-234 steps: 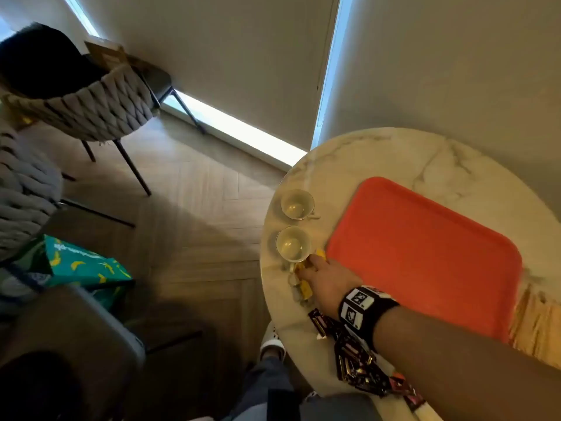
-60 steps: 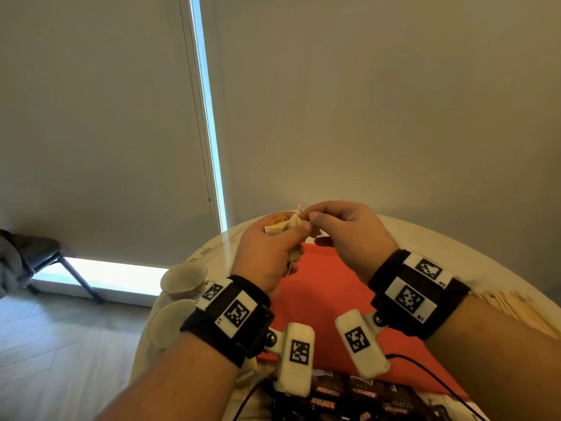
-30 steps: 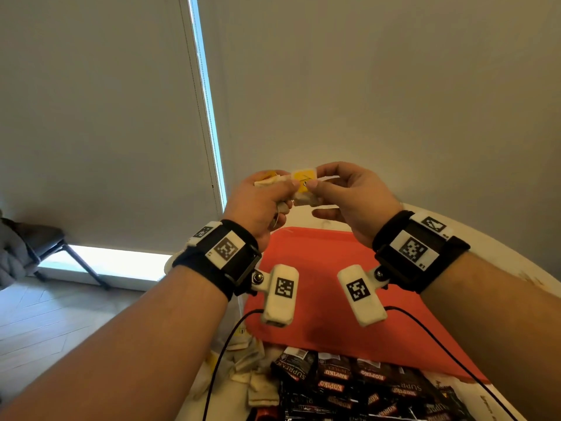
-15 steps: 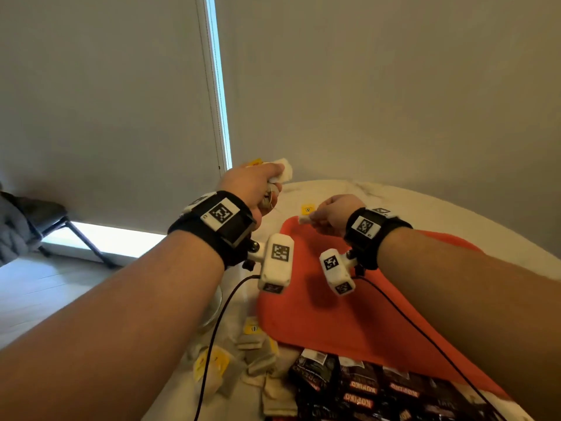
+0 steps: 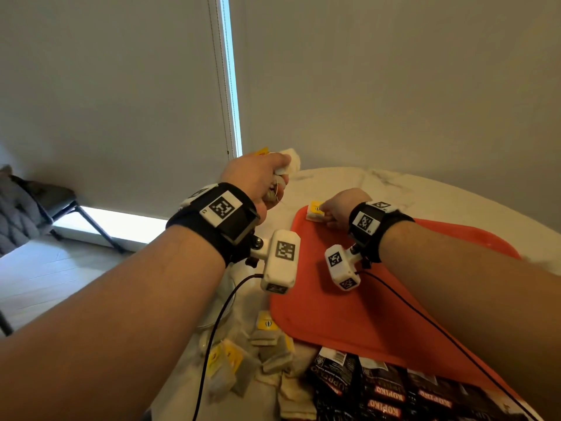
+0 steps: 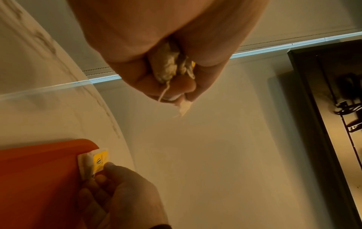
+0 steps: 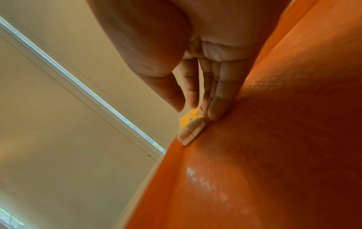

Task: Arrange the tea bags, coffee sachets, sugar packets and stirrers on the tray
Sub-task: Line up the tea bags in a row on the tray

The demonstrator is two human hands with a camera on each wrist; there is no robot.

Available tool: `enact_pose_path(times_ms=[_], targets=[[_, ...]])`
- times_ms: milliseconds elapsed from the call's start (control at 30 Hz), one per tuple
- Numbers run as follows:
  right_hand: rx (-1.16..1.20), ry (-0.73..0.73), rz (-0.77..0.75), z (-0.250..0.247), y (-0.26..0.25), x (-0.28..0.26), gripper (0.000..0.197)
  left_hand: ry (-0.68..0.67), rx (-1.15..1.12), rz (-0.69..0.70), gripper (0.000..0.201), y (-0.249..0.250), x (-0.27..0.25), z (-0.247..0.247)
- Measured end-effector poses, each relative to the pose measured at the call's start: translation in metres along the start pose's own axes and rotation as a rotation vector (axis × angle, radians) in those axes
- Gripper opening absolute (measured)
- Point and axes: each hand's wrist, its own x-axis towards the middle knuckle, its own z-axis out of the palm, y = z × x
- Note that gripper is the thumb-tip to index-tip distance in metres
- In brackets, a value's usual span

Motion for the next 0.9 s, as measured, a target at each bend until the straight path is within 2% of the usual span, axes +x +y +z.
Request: enact_pose_path(times_ms=[133,233,267,333,400,467,567,667,767,900], targets=[[0.067,-0.034,-0.037,-0.001,-0.001,-0.005,0.031,-0.040,-0.021,-0.051,0.026,-0.002,-0.009,0.002],[0.544,-0.066,0.096,-0.014,-0.007,-0.014,0.015,-0.041,-0.056,-0.075,0.026,-0.005,-0.018,0.003],[0.609,-0.082,0.085,-0.020,-0.009,-0.022,0.013,-0.047,-0.073,-0.083,0.026,-0.006,-0.021,0.003],[0.757,-0.096,0.012,-0.038,-0.017,-0.042,0.024,-0.079,-0.117,-0.103,0.028,-0.010,-0.027,0.005],[0.842,-0.194,-0.110,-0.058,-0.027,-0.069,0.035,-0.118,-0.148,-0.103,0.026,-0.013,-0.036,0.009],[0.860,-0.225,-0.207,-0.079,-0.029,-0.096,0.031,-0.176,-0.138,-0.071,0.018,-0.016,-0.054,0.016],[0.788,-0.184,-0.264,-0.084,-0.032,-0.108,0.015,-0.210,-0.153,-0.045,0.013,-0.021,-0.065,0.019],[0.906,-0.087,-0.343,-0.092,-0.034,-0.118,0.004,-0.191,-0.200,-0.044,0.017,-0.023,-0.072,0.018],[0.954,0.071,-0.479,-0.108,-0.036,-0.127,0.008,-0.092,-0.145,-0.014,0.016,-0.022,-0.069,0.012],[0.877,0.143,-0.523,-0.113,-0.037,-0.131,0.013,-0.009,-0.058,0.084,0.012,-0.017,-0.063,0.004]])
